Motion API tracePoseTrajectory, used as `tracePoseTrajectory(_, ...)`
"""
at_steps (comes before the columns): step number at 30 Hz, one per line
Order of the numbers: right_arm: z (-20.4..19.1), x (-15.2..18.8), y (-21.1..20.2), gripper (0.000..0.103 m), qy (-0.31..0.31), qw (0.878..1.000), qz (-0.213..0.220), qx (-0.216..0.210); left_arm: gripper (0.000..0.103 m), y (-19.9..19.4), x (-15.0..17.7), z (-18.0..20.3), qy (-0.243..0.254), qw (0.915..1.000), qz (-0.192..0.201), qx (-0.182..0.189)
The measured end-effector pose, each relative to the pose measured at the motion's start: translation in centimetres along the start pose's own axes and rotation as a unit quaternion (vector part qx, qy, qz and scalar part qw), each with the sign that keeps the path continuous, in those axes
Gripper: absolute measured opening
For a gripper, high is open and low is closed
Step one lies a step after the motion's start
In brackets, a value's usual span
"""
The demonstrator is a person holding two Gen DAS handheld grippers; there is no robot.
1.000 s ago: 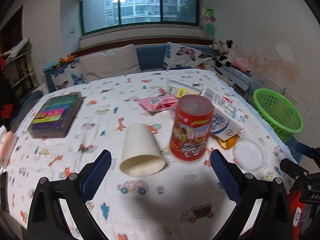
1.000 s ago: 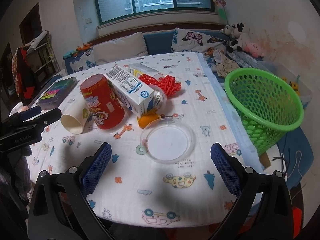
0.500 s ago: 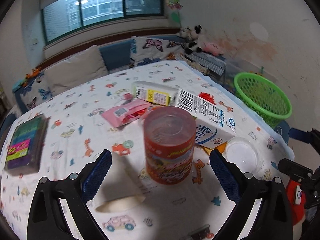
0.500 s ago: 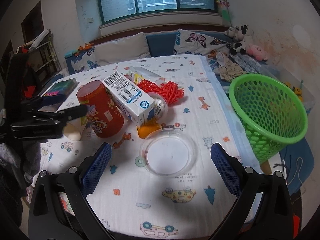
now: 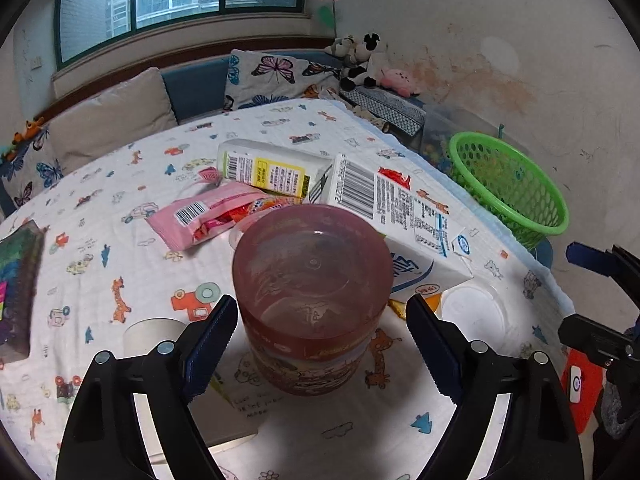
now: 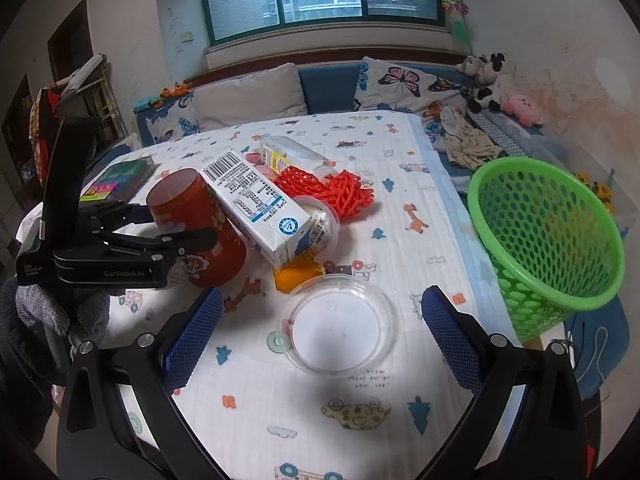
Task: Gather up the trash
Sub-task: 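Grasp the red snack can with the left tool while the right tool approaches the milk carton, then grasp the white milk carton with the right tool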
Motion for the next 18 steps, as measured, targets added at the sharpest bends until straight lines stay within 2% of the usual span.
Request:
tracePoseTrajectory(7,-0.4,-0.7,0.5,0.098,-0.020,1.000,0.003,-0.007,0.066,0.3,0.1,-0.3,-0.004,1.0000,-0.001,0.001)
tracePoseTrajectory(18,-0.9,-2.0,0.6,0.098,-0.064,0.998,0.012,-0.004,0.065,-2.2,-0.4,-1.1,-0.016,0.9996,0.021,0.005)
Point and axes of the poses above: each gripper's, at about its wrist camera, not at the fingertips, and y roughly the way its jaws point, z to its right, x to its underside, the point moved 7 cm from there along y, roughly the way its jaws point
